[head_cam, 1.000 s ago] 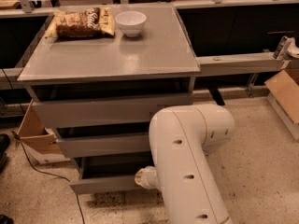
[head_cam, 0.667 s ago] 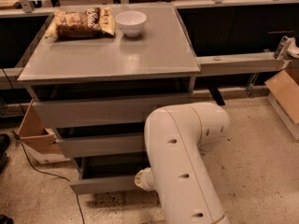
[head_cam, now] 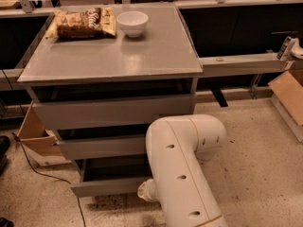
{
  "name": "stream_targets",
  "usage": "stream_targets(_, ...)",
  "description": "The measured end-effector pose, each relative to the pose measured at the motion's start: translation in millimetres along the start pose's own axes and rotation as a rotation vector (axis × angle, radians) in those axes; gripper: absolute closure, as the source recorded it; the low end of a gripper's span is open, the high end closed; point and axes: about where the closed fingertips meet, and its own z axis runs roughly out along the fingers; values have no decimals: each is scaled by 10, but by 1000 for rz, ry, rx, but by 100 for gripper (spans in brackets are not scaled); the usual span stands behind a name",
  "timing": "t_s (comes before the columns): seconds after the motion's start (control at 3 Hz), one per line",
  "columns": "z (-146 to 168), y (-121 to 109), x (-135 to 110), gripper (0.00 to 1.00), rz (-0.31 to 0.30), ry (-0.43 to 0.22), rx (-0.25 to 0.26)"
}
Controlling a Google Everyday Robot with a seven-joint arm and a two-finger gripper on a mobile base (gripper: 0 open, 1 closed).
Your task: Close bottom drawer
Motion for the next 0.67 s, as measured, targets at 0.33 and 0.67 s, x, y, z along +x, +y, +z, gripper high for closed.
stream_targets(0.33,12,9,9,100,1,1,-1)
stream_targets(0.67,79,-49,81,100,11,-8,28)
